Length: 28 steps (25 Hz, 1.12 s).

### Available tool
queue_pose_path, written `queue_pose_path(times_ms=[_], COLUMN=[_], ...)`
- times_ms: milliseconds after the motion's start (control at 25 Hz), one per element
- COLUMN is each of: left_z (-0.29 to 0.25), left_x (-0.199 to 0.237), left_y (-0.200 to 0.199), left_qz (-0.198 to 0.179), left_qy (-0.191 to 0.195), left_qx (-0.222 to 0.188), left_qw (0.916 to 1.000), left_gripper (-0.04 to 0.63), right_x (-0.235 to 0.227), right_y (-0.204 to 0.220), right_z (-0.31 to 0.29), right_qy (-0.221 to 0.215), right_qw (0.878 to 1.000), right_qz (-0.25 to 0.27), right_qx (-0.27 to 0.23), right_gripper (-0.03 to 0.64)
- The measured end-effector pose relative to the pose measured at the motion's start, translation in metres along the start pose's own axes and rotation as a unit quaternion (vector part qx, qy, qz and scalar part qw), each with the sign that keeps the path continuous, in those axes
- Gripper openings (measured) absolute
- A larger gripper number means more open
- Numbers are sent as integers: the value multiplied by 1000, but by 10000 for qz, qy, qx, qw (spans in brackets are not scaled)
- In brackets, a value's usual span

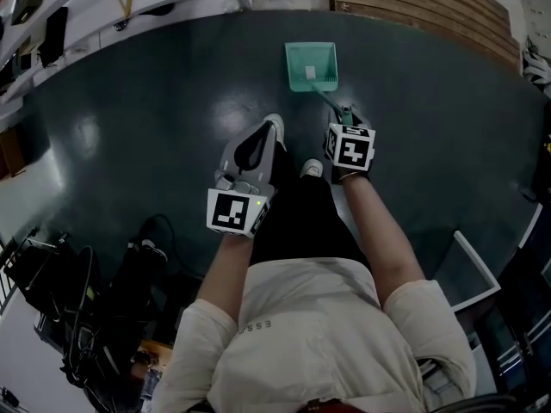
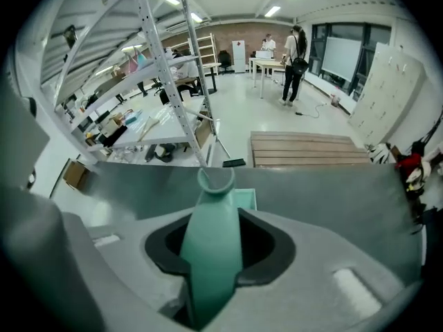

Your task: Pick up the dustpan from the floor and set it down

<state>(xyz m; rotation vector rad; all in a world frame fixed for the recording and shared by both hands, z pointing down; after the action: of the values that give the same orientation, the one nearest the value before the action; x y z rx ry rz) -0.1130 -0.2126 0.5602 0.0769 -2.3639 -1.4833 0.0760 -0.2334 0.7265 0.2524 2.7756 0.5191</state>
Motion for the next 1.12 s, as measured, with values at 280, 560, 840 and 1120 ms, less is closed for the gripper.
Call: queue_pose_path(times_ms=[280, 560, 840, 1120], left_z=[14, 48, 92, 126], left_x=[-2, -23, -45, -100], left_y=[-24, -52, -70, -97], left_qz=[17, -120, -11, -198], left_qy=[-3, 200, 98, 501], left_qx=[-242, -596, -823, -1242], left_qw=[9997, 9980, 9966, 9908], left_gripper=[14, 14, 14, 14], right_x=[-2, 15, 30, 24], right_y=[0, 0, 13, 25], right_z=[31, 110, 195, 275], right_qy=[251, 83, -127, -276], right_qw=[9997, 9996, 9976, 9937], right_qz=[-55, -71, 69, 83], right_qx=[18, -251, -682, -1082], right_gripper=[74, 74, 75, 75])
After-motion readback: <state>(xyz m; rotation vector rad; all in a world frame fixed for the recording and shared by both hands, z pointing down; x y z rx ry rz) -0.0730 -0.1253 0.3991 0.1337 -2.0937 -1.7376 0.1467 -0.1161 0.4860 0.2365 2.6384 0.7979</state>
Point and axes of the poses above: the fingertips, and each gripper's own axes: z backward along the fingers, x to its left, y out of its underside, the point moved 4 cm from there along z, backward along the fingers, and after that the axes turned 11 degrees about -y, right-handed, at the moved point
